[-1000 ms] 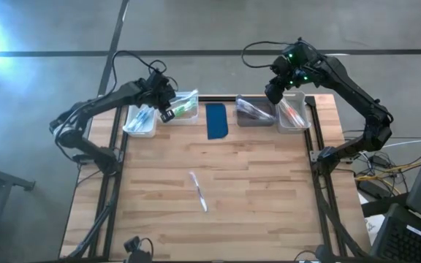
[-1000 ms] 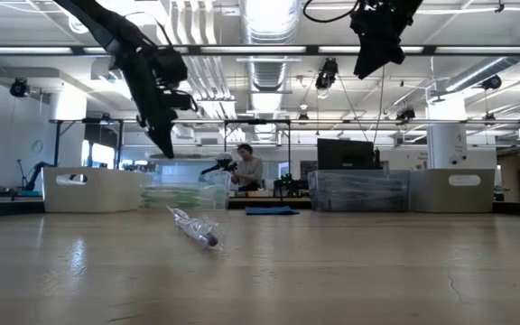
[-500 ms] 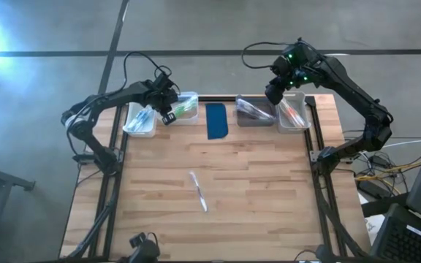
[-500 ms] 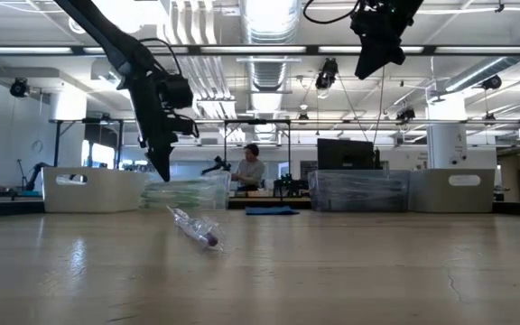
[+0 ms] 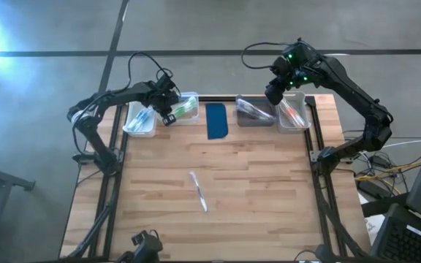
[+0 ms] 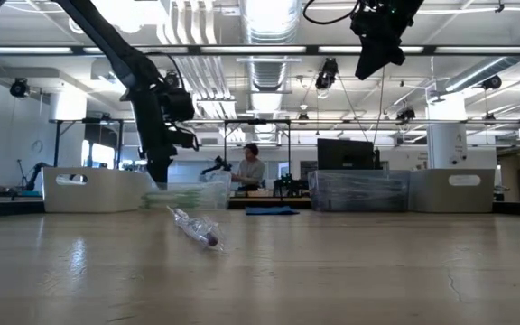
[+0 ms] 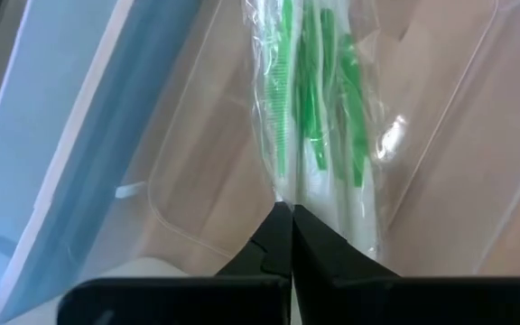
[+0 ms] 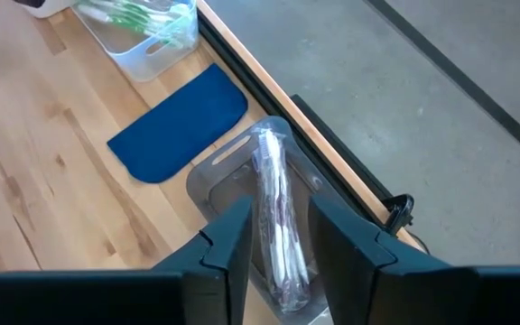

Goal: Pick & Place Toothbrushes
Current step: Put the green toothbrush into the transparent bin, then adjust the transparent bin on the table

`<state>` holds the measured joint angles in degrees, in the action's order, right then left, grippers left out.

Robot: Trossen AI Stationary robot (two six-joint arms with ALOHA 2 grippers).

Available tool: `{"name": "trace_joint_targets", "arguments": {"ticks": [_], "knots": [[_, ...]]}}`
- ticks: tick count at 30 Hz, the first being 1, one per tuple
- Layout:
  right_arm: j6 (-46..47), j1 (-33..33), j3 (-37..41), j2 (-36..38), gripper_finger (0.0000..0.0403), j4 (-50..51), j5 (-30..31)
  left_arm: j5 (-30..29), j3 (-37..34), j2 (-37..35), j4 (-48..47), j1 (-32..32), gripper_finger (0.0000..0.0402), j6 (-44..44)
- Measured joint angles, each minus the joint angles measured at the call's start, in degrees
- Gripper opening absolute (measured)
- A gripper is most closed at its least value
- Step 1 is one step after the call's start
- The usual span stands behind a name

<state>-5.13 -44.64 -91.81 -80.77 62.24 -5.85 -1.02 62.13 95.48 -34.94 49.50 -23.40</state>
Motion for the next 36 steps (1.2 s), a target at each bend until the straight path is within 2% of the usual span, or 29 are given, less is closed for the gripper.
{"name": "trace_joint_targets", "arguments": {"ticks": [4, 13, 19, 26, 31, 34, 36], "knots": [[0.0, 0.0, 0.0, 0.0, 0.0119, 0.0, 0.0, 0.0, 0.0, 0.1, 0.0, -0.1, 0.0012, -0.1], [0.0, 0.0, 0.0, 0.0, 0.0147, 0.0, 0.0, 0.0, 2.2, -1.6, -1.6, -0.1, 0.0110, -1.6], [0.0, 0.0, 0.0, 0.0, 0.0162, 0.0, 0.0, 0.0, 6.0, -3.4, -6.4, -0.1, 0.0152, -2.5], [0.5, 0.0, 0.0, 0.0, 0.0176, 0.0, 0.0, 0.8, 12.9, -3.9, -17.6, -0.3, 0.0163, -2.1], [0.5, 0.0, 0.0, 0.0, 0.0185, 0.0, 0.0, 7.2, 14.9, -3.9, -20.6, -2.2, 0.0163, 2.5], [0.7, 0.0, 0.0, 0.0, 0.0184, 0.0, 0.0, 12.0, 14.5, -3.9, -22.5, -4.2, 0.0163, -0.1], [0.7, 0.0, 0.0, 0.0, 0.0179, 0.1, 0.0, 12.4, 14.2, -3.9, -25.3, -5.7, 0.0162, -2.6]]}}
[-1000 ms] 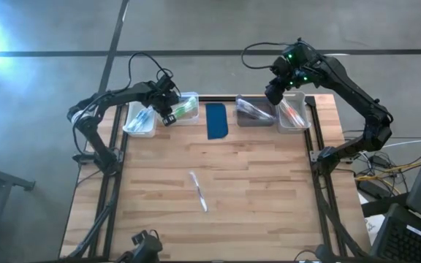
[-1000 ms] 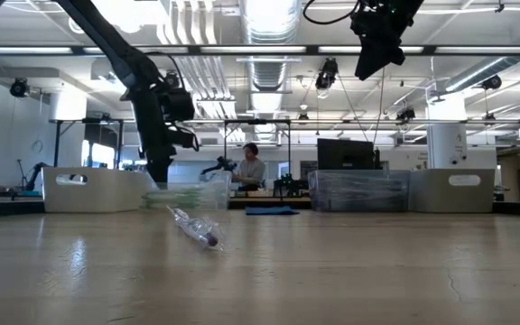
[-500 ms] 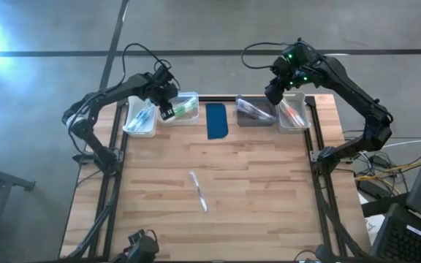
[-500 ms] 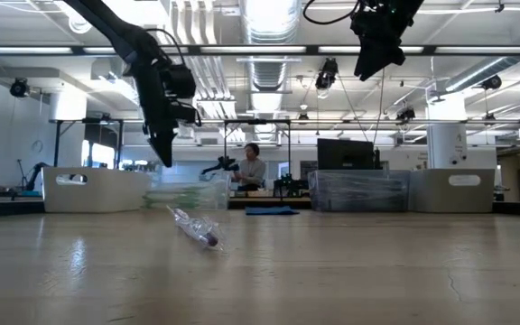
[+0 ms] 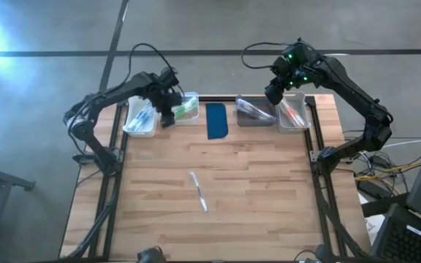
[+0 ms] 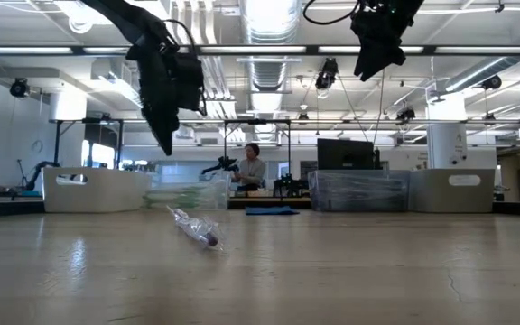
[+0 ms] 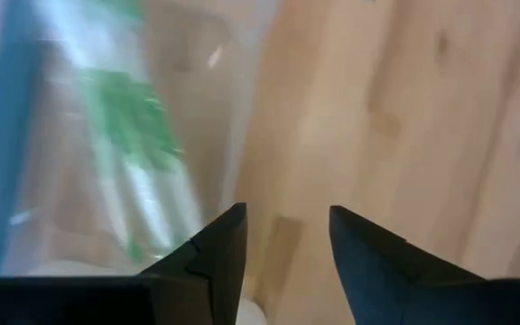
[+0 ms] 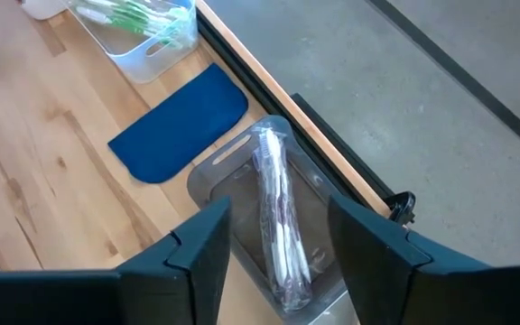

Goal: Pick & Place Toothbrushes
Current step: Adjust the transparent bin on the table, then put the purple toothbrush into the black bin

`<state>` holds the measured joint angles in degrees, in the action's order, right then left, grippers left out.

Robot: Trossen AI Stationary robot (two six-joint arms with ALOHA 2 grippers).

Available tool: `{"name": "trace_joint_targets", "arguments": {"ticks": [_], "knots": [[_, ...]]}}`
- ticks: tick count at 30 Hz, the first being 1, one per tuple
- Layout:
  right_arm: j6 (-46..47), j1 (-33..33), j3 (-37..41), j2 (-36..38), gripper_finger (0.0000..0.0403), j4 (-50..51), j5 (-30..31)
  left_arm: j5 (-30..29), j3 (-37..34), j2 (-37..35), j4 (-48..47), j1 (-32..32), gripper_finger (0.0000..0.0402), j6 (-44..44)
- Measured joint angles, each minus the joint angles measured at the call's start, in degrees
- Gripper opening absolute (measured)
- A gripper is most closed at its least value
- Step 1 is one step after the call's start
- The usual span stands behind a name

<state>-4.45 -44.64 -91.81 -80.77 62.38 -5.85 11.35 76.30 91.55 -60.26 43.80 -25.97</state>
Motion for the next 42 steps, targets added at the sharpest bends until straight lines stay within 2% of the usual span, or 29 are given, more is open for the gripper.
{"name": "trace_joint_targets", "arguments": {"ticks": [5, 12, 18, 22, 24, 26, 32, 42], "knots": [[-0.2, 0.0, 0.0, 0.0, 0.0162, 0.0, 0.0, -1.3, -2.3, 0.0, -5.2, -3.6, 0.0153, -5.3], [-0.7, 0.0, 0.0, 0.0, 0.0140, -0.4, 0.0, -10.6, -8.4, 0.0, -0.1, -4.1, 0.0144, -6.8], [-0.4, 0.0, 0.0, 0.0, 0.0123, -0.4, 0.0, -13.5, -12.2, 0.0, 4.8, -3.7, 0.0142, -7.5], [-0.2, 0.0, 0.0, 0.0, 0.0114, -0.4, 0.0, -21.3, -13.5, 0.0, 7.4, -3.7, 0.0142, -5.6], [-0.2, 0.0, 0.0, 0.0, 0.0110, -0.4, 0.0, -22.4, -13.8, 0.0, 6.9, -3.6, 0.0142, -5.5], [-0.1, 0.0, 0.0, 0.0, 0.0107, -0.4, 0.0, -21.3, -13.8, 0.0, 6.8, -3.5, 0.0142, -5.5], [0.0, 0.0, 0.0, 0.0, 0.0096, -0.2, 0.0, -11.1, -13.4, 0.0, 4.4, -4.1, 0.0142, -5.1], [-0.2, 0.0, 0.0, 0.0, 0.0076, -0.2, 0.0, -4.7, -13.2, 0.0, 3.0, -8.1, 0.0142, -3.5]]}}
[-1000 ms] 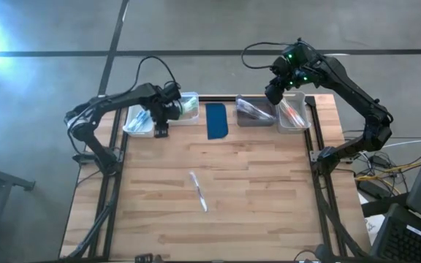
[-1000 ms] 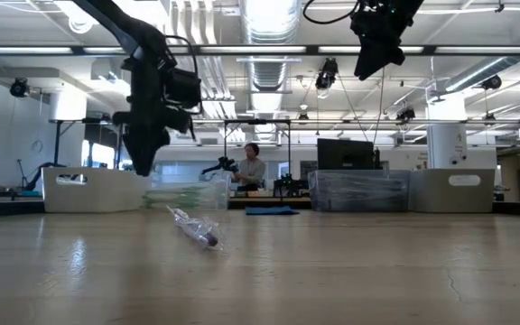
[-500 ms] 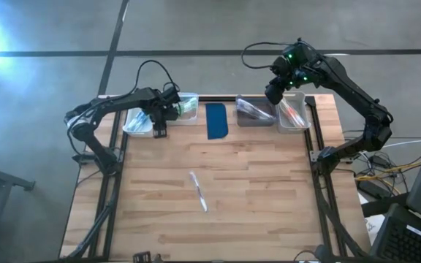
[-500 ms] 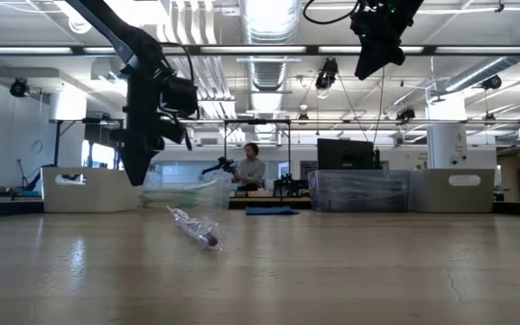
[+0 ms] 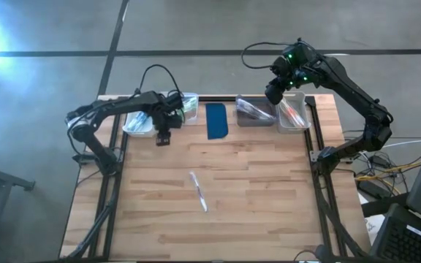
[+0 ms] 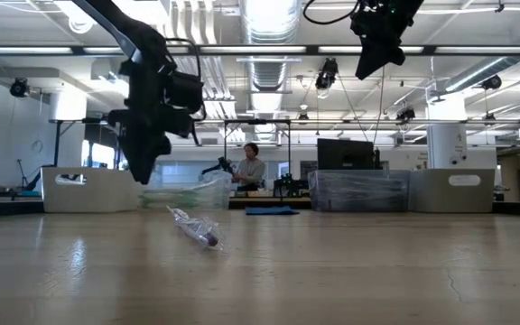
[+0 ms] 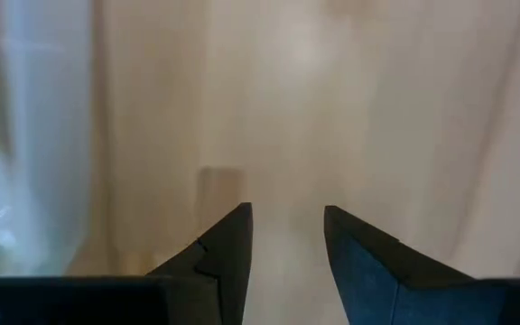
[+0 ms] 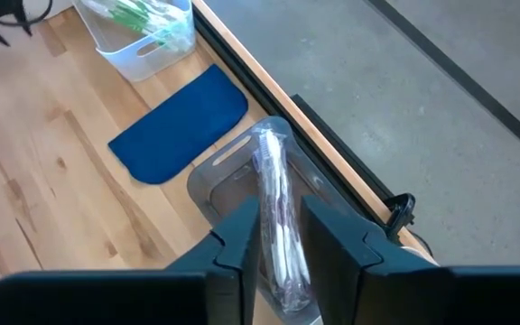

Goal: Pick & Place Toothbrushes
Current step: Put the purple toothbrush into the black bin

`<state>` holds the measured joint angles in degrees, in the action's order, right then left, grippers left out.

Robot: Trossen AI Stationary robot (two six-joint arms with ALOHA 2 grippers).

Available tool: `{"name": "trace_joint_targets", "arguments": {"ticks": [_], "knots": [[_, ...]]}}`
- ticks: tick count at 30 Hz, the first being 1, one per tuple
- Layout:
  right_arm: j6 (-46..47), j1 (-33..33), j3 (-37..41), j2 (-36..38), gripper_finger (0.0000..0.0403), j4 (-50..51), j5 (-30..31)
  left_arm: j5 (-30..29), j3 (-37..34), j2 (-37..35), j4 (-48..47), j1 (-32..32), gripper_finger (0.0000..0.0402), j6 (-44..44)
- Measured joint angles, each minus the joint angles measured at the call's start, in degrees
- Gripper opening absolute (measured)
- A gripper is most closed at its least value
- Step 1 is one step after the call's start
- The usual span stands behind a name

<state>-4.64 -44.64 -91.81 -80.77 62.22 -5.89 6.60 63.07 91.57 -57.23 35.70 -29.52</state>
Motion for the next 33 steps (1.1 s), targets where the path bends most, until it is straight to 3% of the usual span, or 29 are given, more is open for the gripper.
{"name": "trace_joint_targets", "arguments": {"ticks": [9, 16, 22, 25, 33], "knots": [[0.1, 0.0, 0.0, 0.0, 0.0071, -0.1, 0.0, 1.5, 0.0, 0.0, 0.5, -7.4, 0.0142, 1.1], [0.2, 0.0, 0.0, 0.0, 0.0096, -0.1, 0.0, 2.3, 0.0, 0.0, 3.4, -12.4, 0.0142, 12.4], [0.2, 0.0, 0.0, 0.0, 0.0116, 0.0, -0.2, 11.1, 0.0, 0.0, 7.0, -16.1, 0.0142, 18.0], [0.6, 0.2, 0.0, 0.0, 0.0125, 0.0, -0.4, 12.2, 0.0, 0.0, 8.4, -18.3, 0.0142, 14.9], [3.4, 2.3, 0.0, 0.0, 0.0145, 0.5, -0.8, 10.6, 0.0, 0.0, 11.4, -24.8, 0.0142, -3.7]]}}
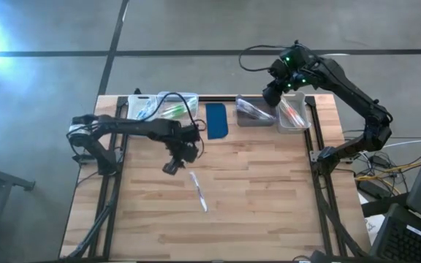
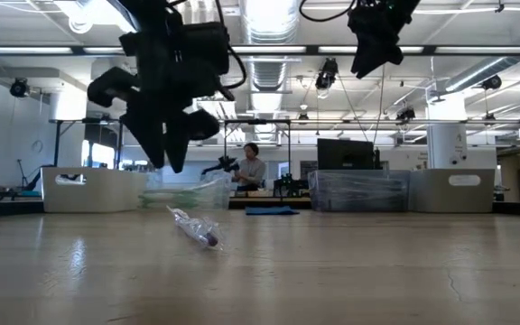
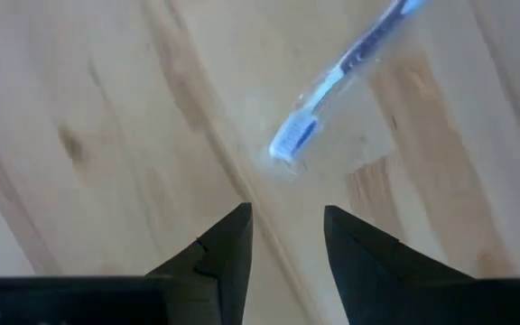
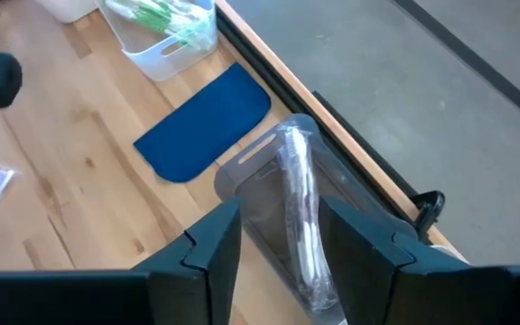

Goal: Pick & Place Toothbrushes
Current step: Put the purple toothbrush into the black bin

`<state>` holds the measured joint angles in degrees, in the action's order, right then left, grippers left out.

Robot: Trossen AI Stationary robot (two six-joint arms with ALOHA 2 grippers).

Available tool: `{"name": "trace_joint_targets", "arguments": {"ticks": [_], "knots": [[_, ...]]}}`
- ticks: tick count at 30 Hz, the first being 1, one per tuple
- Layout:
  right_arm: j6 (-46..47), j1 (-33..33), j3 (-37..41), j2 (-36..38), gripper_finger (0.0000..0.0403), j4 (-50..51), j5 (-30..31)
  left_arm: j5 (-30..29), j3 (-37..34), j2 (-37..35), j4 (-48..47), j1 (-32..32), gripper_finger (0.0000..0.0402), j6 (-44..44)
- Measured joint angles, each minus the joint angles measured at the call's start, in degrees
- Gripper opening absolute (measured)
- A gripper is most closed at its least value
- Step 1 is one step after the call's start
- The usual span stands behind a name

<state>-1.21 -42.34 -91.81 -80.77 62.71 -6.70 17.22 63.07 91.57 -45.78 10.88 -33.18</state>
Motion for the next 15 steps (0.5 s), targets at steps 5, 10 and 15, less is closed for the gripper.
{"name": "trace_joint_targets", "arguments": {"ticks": [5, 10, 15], "knots": [[0.1, 1.1, 0.0, 0.0, 0.0154, -0.1, 0.2, -6.8, -0.6, 0.0, 6.3, -3.5, 0.0142, -8.5], [0.2, 1.1, 0.0, 0.0, 0.0162, -0.1, 0.2, -9.3, -0.9, 0.8, 9.5, -5.6, 0.0142, -15.4], [0.2, 1.1, 0.0, 0.0, 0.0170, 0.0, 0.2, -8.3, -1.1, 1.9, 9.3, -7.4, 0.0144, -17.3]]}}
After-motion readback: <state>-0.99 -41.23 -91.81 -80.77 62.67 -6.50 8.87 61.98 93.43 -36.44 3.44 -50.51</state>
